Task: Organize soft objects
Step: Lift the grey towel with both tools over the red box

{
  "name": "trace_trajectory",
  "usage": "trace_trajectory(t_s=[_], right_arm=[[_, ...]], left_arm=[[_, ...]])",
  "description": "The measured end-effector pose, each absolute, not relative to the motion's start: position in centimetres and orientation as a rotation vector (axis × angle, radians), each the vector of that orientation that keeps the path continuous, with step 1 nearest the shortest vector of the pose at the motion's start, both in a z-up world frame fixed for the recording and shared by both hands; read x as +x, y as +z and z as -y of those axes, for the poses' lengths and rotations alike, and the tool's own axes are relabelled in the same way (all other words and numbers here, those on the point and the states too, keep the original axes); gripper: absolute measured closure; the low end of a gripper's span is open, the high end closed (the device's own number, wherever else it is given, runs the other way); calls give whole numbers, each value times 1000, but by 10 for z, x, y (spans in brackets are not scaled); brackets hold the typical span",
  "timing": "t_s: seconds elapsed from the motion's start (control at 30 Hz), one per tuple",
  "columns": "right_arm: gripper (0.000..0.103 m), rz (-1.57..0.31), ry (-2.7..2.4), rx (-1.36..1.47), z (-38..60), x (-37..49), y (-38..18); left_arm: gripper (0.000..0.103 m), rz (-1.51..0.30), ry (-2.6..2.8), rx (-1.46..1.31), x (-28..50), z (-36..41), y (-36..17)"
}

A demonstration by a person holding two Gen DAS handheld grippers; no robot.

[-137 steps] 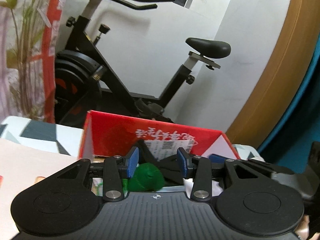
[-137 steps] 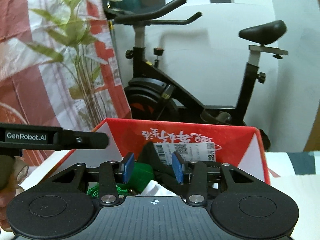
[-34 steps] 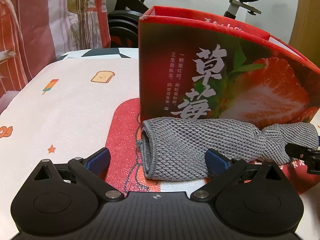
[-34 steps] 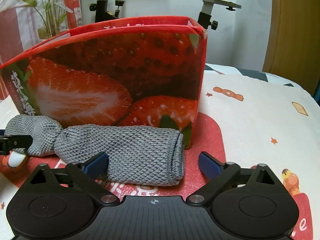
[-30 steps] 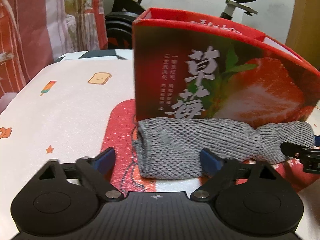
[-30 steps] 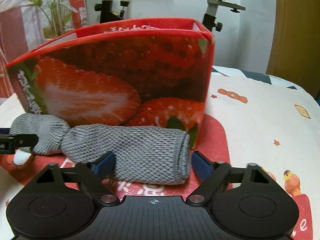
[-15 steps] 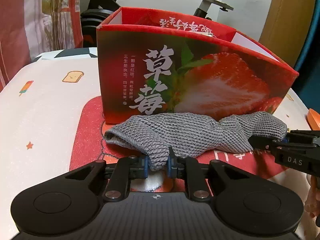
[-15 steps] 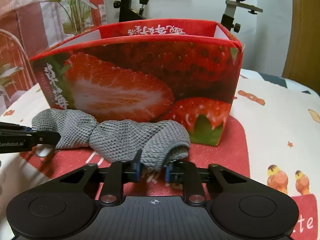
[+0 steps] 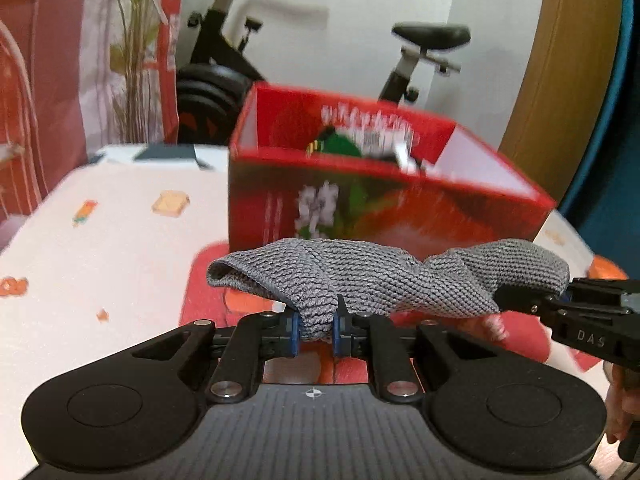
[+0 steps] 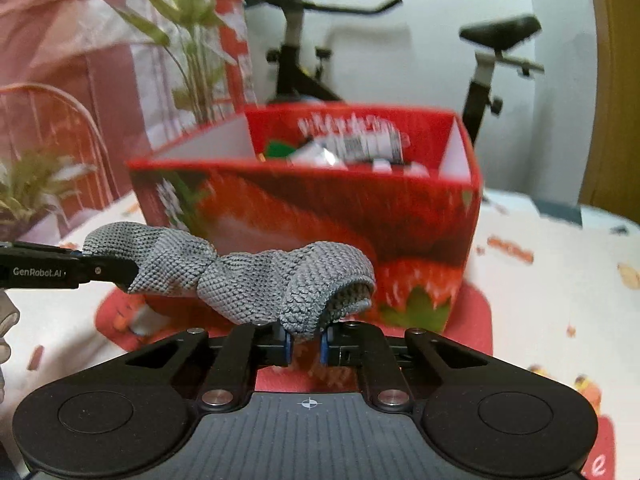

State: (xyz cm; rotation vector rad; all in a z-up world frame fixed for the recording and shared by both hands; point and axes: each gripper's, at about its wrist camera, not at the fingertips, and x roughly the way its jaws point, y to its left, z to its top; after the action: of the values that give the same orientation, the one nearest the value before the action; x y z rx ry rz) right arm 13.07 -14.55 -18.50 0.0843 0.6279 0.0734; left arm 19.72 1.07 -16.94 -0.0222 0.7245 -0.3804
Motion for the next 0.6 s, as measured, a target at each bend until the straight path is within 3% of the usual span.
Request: trace_trajectory(t_s=[0.43,0.6], right_arm=[[92,-424,111,39,156,146,-98],[92,-429,90,20,166,175,-79]], left_arm=[[87,-463,-405,-25,198,-9,-75],[87,-466,-424,-26,227,6,-66]])
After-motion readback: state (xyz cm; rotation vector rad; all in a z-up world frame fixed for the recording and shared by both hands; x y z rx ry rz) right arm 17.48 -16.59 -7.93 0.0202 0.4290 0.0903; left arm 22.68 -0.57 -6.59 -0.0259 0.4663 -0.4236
